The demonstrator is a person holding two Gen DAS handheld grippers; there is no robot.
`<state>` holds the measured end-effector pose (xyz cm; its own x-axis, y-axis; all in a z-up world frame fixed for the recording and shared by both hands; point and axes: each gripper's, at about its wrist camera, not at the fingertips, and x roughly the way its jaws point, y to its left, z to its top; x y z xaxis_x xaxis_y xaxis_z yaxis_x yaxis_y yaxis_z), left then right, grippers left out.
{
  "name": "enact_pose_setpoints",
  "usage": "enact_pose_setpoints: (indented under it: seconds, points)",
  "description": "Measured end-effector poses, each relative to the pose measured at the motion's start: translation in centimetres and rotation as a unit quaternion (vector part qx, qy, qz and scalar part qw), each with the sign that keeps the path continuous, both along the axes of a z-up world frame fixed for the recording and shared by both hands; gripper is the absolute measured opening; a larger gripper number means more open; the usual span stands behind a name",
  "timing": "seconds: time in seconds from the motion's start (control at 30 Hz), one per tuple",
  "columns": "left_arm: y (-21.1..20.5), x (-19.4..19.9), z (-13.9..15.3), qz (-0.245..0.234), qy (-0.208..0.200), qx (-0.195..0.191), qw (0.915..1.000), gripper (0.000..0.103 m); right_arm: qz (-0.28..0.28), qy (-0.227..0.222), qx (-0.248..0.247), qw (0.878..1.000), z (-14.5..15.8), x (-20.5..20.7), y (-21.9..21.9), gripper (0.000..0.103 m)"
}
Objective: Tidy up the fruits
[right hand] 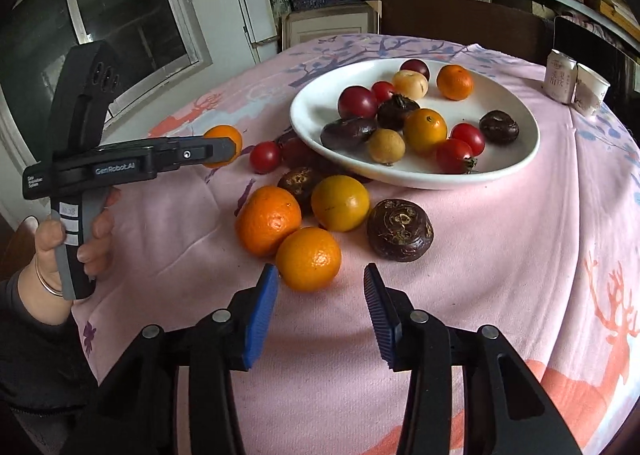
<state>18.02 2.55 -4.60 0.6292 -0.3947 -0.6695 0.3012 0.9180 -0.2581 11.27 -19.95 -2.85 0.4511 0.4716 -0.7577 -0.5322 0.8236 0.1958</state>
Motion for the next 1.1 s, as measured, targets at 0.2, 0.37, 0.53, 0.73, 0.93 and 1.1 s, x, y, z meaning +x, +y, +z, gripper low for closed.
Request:
enact_pose_setpoints:
  seconds: [0.2,0.37,0.53,0.73,0.93,1.1]
  points:
    - [0.0,-0.1,0.0,0.0,-0.003,0.002,1.0,0.038,0.006,0.022,0.009,1.0,-0.6,0.9,1.3,0.039]
    - [0.2,-0.4,0.1,0.0,-0.008,-0.006,0.9999,0.038,-0.011,0.011,0.029,0.999,-0.2,0.6,0.4,0.037]
    - [0.1,0.0,-0.2,-0.001,0.004,0.003,1.0,0.038,-0.031,-0.005,0.064,0.997,0.6,-0.1,-1.4,0.037]
    - [-0.2,-2.5,-0.1,-0.043,0.038,0.012,0.9983,0.038,-0.042,0.003,0.08,0.996,0.6,0.4,-2.3,0.037]
    - [-3.1,-10.5,0.2,-0.12,-0.004,0.104,0.9873,0.048,-0.038,0.006,0.097,0.995,0.7,0.2,-2.7,0.037]
    - [-2.9,-8.8,-1.5,-0.069,0.01,0.118,0.9906,0.05,-0.039,0.007,0.108,0.993,0.9,0.1,-3.0,0.037]
